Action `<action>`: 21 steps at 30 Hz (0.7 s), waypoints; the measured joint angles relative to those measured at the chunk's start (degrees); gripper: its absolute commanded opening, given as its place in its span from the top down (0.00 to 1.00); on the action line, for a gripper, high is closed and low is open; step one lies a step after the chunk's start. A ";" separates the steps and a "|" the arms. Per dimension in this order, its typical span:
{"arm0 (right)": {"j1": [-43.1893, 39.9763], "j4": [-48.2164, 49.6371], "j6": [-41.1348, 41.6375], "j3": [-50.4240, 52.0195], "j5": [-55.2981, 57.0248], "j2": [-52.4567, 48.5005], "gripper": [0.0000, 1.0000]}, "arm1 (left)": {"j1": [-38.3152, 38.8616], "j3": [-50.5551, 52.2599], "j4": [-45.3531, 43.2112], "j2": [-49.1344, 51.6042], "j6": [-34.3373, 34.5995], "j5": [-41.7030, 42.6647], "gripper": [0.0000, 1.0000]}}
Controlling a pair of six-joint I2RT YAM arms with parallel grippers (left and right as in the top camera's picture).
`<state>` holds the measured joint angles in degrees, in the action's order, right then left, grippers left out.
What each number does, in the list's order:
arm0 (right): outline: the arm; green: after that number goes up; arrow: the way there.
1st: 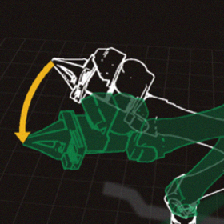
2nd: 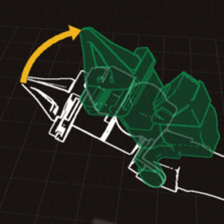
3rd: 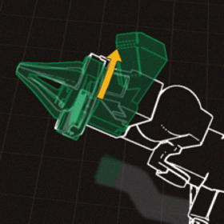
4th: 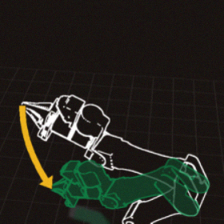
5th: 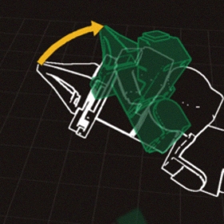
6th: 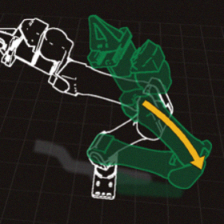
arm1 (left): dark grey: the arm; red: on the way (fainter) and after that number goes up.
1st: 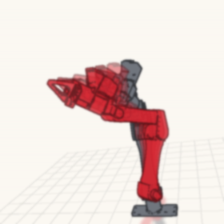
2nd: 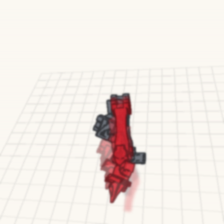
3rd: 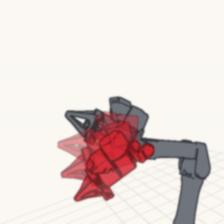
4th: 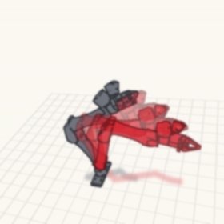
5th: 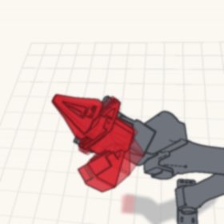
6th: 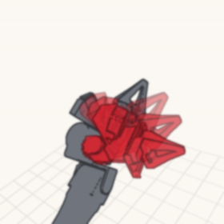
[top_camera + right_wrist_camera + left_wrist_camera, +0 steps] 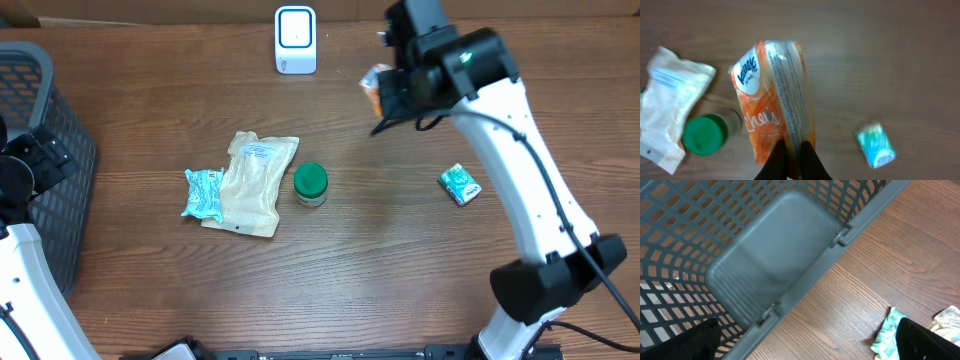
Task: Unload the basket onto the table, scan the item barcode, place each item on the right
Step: 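Carry the orange pack right and place it by the teal pack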
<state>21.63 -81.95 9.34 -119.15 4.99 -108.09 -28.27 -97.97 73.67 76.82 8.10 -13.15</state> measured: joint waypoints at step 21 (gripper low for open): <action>-26.95 10.32 4.04 34.53 -11.13 -1.49 0.57 | 0.00 0.00 0.00 0.02 0.00 0.00 0.00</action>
<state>-5.32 -71.64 13.39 -84.62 -6.13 -109.58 -28.27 -97.97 73.67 76.84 8.10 -13.15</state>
